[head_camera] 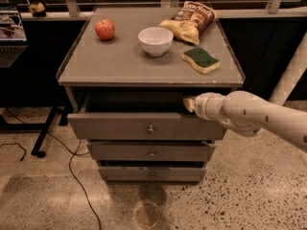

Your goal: Open top drawer

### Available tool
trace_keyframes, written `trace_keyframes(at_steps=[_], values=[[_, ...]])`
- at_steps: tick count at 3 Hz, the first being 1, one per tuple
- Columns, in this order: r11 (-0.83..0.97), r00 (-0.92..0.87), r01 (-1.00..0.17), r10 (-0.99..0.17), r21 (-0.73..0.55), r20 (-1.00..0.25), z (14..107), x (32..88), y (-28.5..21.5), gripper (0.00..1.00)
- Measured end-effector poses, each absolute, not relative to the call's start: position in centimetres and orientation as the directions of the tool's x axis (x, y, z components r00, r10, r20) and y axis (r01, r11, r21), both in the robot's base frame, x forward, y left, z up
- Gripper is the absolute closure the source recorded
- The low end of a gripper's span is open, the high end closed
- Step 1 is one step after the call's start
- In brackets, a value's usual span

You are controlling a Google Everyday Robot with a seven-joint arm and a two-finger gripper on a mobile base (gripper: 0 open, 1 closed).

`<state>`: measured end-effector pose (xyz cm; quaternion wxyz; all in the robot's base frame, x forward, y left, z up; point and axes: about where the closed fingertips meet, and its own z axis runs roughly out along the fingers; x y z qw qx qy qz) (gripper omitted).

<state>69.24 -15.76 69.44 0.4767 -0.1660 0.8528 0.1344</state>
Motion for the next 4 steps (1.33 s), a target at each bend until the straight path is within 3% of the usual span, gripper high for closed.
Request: trace_keyframes(at_steps=[4], values=[[0.912, -0.597, -0.396, -0.163, 0.111, -0.785, 66.6, 66.8, -16.3, 1.00]])
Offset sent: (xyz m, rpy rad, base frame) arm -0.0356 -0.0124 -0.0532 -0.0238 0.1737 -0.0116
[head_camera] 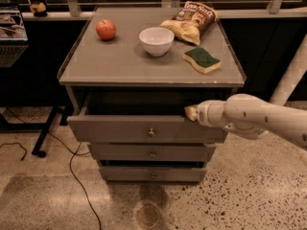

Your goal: Open top drawer

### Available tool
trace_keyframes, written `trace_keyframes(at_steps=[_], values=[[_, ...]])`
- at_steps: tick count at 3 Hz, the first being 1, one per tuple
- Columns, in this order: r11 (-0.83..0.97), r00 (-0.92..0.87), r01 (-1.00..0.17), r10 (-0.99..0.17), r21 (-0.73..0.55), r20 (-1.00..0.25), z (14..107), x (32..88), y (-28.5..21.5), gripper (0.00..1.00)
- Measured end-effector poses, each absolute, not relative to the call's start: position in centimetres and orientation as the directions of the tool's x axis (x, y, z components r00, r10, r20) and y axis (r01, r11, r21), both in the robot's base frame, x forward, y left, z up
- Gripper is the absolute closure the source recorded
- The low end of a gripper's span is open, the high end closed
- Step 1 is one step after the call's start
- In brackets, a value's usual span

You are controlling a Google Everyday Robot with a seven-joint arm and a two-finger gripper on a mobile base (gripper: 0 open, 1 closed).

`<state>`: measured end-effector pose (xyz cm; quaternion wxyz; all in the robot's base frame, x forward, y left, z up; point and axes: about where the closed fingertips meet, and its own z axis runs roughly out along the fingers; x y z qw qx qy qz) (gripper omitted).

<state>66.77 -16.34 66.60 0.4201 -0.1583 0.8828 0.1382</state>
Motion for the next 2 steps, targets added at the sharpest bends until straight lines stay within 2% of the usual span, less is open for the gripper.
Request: trace_keyframes(at_steps=[2], values=[[0.913, -0.634, -0.381, -0.143, 0.146, -0.760, 66.64, 64.69, -17.29, 1.00]])
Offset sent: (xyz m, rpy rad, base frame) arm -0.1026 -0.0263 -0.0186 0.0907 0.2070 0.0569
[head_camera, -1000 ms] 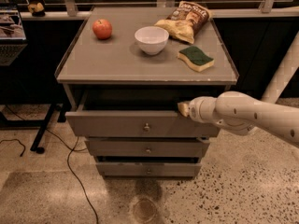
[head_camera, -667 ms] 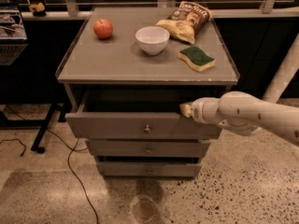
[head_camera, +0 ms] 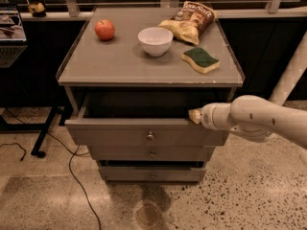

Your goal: Open top drawer

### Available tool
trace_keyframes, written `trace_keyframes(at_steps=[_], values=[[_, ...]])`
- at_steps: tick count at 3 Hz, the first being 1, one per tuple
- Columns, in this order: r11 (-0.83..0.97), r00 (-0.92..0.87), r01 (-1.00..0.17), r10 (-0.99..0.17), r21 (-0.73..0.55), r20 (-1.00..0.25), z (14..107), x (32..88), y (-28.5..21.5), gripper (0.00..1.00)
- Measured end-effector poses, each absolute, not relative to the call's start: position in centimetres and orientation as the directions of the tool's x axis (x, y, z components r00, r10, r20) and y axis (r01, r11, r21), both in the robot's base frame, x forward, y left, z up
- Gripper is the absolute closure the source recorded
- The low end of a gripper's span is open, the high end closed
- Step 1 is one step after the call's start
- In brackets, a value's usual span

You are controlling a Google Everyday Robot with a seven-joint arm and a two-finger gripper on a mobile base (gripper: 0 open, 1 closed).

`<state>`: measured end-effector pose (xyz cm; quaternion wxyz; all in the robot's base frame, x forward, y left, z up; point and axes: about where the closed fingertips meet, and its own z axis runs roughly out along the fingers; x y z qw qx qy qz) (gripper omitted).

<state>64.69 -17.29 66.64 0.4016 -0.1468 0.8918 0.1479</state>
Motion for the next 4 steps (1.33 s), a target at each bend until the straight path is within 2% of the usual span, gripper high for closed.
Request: trace_keyframes(at_steps=[1, 3, 4], values=[[0.909, -0.600, -0.398, -0.159, 0.120, -0.784, 68.0, 66.8, -16.6, 1.00], [0.908, -0.603, -0.406, -0.181, 0.104, -0.777, 67.8, 67.0, -16.2, 1.00], [0.897, -0.625, -0.433, -0.230, 0.085, -0.746, 66.3, 66.7, -15.9, 1.00]])
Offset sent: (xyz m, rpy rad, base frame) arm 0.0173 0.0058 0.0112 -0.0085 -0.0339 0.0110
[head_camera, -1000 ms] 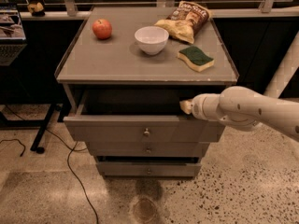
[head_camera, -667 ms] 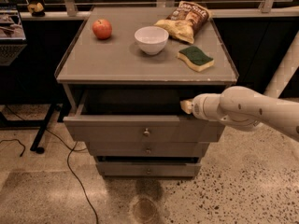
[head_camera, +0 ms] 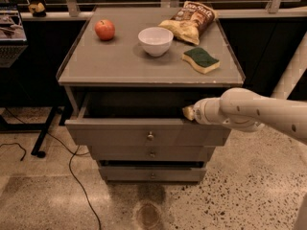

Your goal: Open top drawer

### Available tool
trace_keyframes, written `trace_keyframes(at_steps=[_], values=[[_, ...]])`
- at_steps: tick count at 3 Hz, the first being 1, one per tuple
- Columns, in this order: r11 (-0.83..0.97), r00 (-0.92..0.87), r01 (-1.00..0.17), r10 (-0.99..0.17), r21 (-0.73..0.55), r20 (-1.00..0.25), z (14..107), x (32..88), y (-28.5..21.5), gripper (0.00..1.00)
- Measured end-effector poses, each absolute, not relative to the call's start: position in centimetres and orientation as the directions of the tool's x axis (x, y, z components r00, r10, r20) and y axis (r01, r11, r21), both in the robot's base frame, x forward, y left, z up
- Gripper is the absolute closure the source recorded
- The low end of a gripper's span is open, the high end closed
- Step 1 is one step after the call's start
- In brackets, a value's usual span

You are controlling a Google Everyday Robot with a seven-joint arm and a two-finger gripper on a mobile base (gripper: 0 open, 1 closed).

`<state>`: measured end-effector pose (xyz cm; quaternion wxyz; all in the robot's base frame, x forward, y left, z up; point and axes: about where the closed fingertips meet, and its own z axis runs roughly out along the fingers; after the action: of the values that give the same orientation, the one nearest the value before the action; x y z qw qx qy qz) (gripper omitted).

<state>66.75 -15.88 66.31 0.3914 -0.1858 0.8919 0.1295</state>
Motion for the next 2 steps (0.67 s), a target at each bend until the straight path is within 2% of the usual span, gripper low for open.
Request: trace_keyframes(at_steps=[2], values=[[0.873, -0.635, -0.479, -0.272, 0.092, -0.723, 65.14, 65.58, -16.05, 1.00]])
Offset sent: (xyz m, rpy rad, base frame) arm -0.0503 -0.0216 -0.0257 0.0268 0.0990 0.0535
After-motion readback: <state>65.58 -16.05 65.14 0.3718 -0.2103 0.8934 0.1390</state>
